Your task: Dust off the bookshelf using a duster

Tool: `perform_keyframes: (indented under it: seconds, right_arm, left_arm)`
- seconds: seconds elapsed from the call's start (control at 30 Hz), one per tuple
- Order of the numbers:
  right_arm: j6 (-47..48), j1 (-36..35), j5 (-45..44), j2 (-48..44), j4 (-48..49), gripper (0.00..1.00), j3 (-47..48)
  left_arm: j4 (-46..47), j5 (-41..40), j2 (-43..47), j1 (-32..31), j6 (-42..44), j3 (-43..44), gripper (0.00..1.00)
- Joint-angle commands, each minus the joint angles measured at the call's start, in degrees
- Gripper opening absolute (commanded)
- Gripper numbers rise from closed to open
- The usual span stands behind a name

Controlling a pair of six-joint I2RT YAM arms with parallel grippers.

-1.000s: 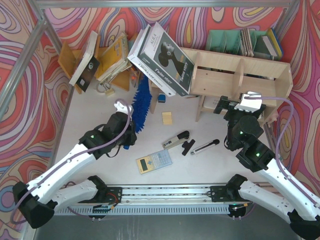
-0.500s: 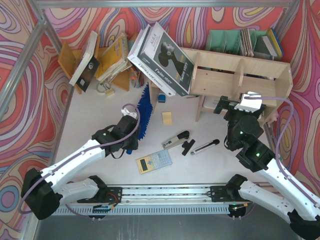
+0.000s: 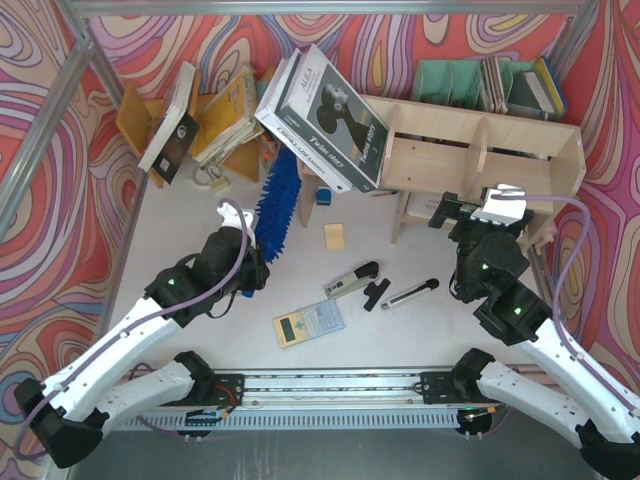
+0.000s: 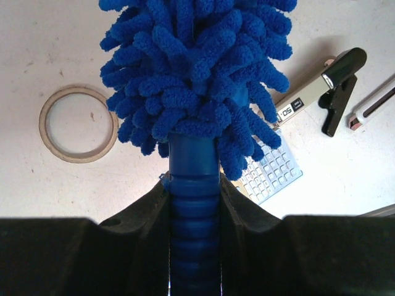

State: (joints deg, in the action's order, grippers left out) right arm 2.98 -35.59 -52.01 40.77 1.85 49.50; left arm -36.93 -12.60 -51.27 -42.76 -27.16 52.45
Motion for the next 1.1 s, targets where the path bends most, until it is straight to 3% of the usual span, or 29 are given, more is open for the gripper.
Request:
perform_keyframes:
  seconds: [0.0, 0.33, 0.8, 1.07]
  right_arm:
    - [-0.45, 0.26, -0.26, -0.37, -0.11, 0.98, 0.25]
    - [-0.4, 0.26, -0.35, -0.48, 0.0, 0.98, 0.16]
    - [-0.35, 0.23, -0.46, -0.27, 0.3, 0.98, 0.08]
    - [-0.18, 0.26, -0.37, 0.07, 0.31, 0.98, 0.21]
  left_arm:
    - [2.83, 1.07, -1.56, -0.22, 0.55, -1.01, 0.0]
    - [3.38, 3.65, -8.57, -0.22, -2.03, -4.39, 0.0]
    - [3.09, 1.89, 2.78, -0.22, 1.05, 0.85, 0.0]
    - [3.51, 3.49, -1.44, -0.22, -1.05, -2.2, 0.0]
